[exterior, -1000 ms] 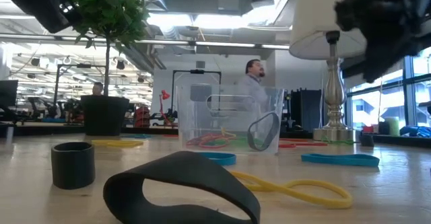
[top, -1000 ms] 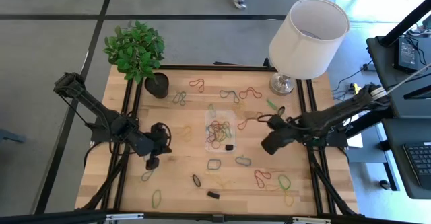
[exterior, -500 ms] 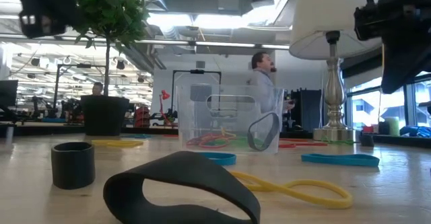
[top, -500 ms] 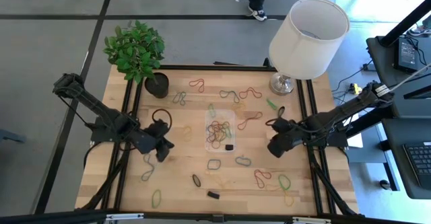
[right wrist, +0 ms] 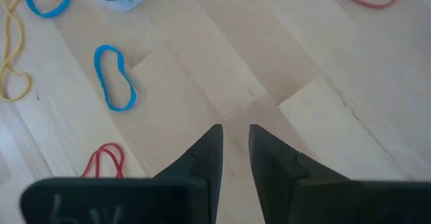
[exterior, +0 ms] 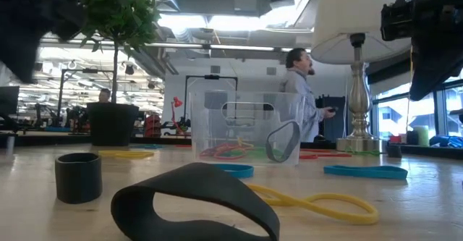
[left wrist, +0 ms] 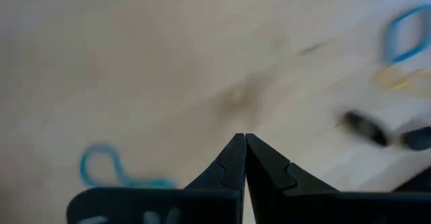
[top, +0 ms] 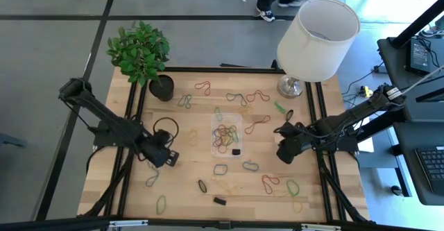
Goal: Pick and place rubber bands into bin
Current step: Put the blue rubber band into the transparent container
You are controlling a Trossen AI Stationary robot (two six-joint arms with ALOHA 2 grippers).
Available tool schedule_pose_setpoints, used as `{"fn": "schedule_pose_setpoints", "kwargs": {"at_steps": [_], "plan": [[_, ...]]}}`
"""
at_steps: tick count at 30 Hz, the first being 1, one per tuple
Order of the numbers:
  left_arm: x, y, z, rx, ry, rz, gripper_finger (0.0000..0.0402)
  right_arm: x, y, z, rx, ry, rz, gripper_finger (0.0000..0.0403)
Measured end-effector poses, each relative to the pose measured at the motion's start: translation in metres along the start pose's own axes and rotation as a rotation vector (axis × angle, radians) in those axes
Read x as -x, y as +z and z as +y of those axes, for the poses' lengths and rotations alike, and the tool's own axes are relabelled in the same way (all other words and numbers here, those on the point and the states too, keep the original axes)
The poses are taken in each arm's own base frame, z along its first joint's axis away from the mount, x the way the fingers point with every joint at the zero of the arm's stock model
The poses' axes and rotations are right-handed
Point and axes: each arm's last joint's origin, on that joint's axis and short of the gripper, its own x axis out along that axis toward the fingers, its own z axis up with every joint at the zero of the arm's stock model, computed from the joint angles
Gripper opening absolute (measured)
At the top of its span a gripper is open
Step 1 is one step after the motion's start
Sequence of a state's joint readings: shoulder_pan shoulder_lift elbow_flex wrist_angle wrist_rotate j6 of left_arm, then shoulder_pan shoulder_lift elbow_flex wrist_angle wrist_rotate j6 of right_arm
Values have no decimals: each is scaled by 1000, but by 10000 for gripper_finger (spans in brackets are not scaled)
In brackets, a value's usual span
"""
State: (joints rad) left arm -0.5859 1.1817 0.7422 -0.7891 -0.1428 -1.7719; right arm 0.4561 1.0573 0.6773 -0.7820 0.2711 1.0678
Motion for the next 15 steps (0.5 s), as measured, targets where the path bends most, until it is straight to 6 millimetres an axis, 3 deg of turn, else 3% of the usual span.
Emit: {"fn": "schedule_pose_setpoints", "kwargs": {"at_steps": [6,15], "plan": [[-23,-22,2,53,173,174,28,0,0,1,8,5,-2,77],[-44,-45,8,195,337,211,120,0,0,1,24,8,-3,77]]}}
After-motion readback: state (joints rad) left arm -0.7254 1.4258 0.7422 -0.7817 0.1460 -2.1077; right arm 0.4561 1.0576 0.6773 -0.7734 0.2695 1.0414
